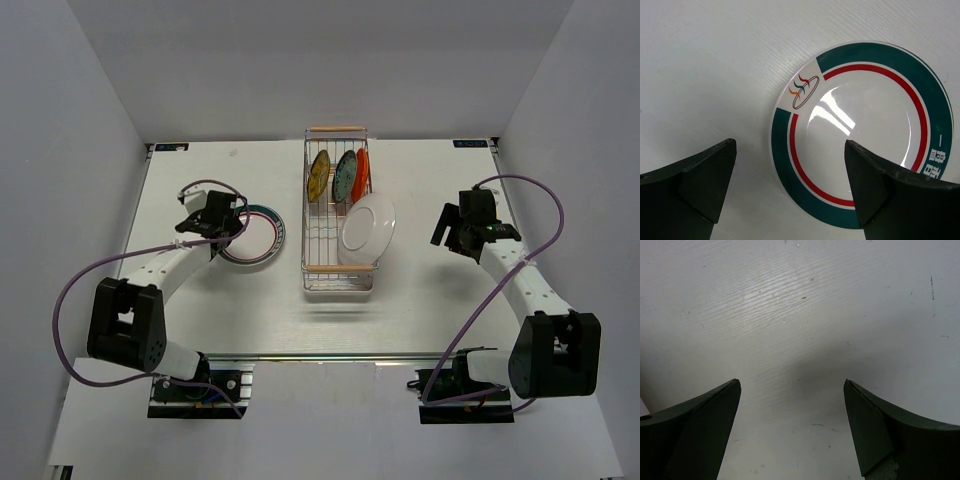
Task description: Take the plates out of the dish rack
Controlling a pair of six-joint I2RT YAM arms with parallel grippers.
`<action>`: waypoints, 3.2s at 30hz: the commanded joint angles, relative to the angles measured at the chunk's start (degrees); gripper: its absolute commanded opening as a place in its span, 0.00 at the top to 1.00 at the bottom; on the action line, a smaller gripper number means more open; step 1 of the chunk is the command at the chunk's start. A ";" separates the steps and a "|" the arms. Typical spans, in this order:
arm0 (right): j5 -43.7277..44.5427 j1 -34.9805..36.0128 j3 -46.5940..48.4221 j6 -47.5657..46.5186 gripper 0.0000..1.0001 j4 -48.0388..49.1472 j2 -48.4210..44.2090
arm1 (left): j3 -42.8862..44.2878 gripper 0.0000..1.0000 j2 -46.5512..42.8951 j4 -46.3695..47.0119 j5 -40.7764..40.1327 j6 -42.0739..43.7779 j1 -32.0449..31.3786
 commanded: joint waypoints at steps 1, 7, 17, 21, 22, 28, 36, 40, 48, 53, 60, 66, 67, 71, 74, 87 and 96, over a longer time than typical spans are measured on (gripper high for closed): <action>0.23 0.02 2.02 0.25 0.11 0.04 -1.38 | 4.10 0.02 -0.47 -0.90 -0.36 1.08 0.13; 0.14 0.02 1.23 0.25 0.11 0.31 -3.23 | 6.74 0.02 -3.72 -1.00 2.45 5.65 0.13; -1.88 -0.15 0.87 -0.36 0.11 1.01 -4.64 | 21.14 0.02 -6.46 3.85 31.98 23.32 -2.85; -2.32 -0.15 0.79 -0.54 0.11 1.10 -5.51 | 25.45 0.02 -3.21 3.58 39.19 24.20 -6.71; -2.41 -0.07 0.87 -0.63 0.11 1.18 -5.69 | 27.38 0.02 -2.50 3.31 38.93 24.20 -7.59; -4.43 -0.15 0.35 -1.15 0.11 2.33 -6.04 | 44.93 0.02 9.41 -7.65 18.71 26.30 -13.22; -3.73 0.02 0.43 -1.42 0.11 2.94 -5.34 | 76.09 0.02 24.40 -16.13 -3.35 37.36 -14.98; -3.99 -0.16 0.61 -1.42 0.11 3.03 -4.55 | 68.73 0.02 20.98 -8.04 11.03 46.50 -14.29; -3.11 0.02 0.44 -1.51 0.11 2.77 -4.72 | 54.80 0.02 11.56 3.68 25.78 33.53 -15.51; -3.46 0.10 -0.53 -1.33 0.11 3.38 -5.34 | 50.78 0.02 10.42 7.00 42.35 27.99 -16.03; -2.76 -0.33 -1.15 -0.98 0.11 3.29 -6.22 | 47.26 0.02 14.28 9.82 55.53 24.82 -18.13; -1.71 -0.16 -1.15 -0.89 0.11 3.03 -6.83 | 47.70 0.02 17.28 4.73 51.77 27.35 -24.20; -1.44 -0.33 -1.15 -0.63 0.11 3.03 -6.66 | 48.57 0.02 17.97 3.94 49.67 27.54 -26.21; -1.79 -0.33 -0.18 -0.45 0.11 2.07 -4.38 | 52.00 0.02 20.26 -3.16 37.99 30.34 -32.46; -1.70 -0.33 0.08 -0.45 0.11 1.98 -3.32 | 54.45 0.02 23.24 -6.69 27.13 30.96 -37.55; -1.18 -0.51 -0.62 -0.19 0.11 2.15 -4.37 | 62.18 0.02 31.67 -16.90 -4.37 30.00 -47.50; -0.83 -0.51 -0.97 -0.01 0.11 2.06 -4.73 | 63.70 0.02 33.81 -18.14 -4.23 29.82 -49.53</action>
